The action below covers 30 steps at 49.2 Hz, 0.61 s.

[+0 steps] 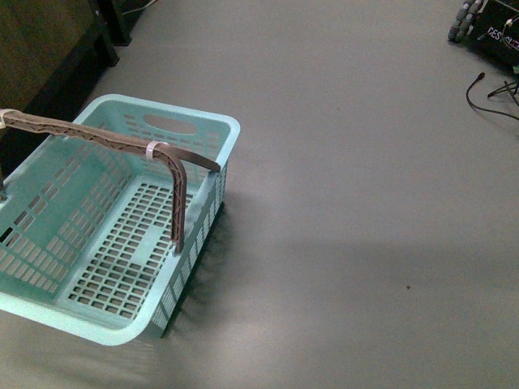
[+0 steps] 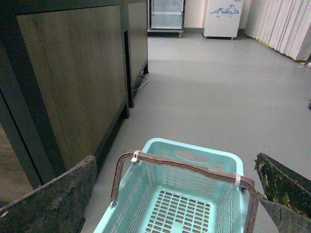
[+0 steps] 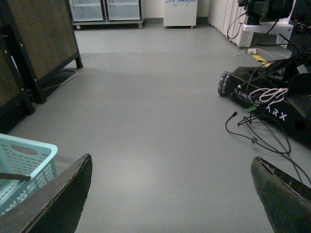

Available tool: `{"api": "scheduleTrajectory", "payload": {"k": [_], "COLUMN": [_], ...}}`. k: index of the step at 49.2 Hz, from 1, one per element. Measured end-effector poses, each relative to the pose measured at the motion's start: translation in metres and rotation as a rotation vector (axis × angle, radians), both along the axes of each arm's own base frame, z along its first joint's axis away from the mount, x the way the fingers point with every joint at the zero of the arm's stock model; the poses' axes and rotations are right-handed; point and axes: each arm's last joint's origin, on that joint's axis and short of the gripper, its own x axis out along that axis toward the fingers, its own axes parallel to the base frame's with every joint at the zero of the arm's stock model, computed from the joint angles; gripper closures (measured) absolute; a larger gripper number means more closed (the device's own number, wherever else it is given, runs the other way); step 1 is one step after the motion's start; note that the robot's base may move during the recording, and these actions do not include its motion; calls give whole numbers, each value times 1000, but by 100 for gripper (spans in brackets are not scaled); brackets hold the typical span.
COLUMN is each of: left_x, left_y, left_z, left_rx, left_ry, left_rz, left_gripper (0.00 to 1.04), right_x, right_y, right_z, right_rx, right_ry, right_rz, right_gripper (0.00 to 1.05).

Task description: Pick lemon and mango into basket

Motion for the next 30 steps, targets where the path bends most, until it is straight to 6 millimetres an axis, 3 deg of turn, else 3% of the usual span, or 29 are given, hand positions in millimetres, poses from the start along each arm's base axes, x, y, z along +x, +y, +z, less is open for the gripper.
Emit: {"api": "scheduleTrajectory", "payload": {"k": [30], "left_x": [0], "left_y": [0], "left_z": [0], "left_rx": [0], "left_ry": [0], "left_rz": [0], "left_gripper": [7], "right_x": [0], "right_y": [0], "right_z": [0], "right_rx": [0], "right_ry": [0], "right_rz": [0], "right_gripper": [9]}}
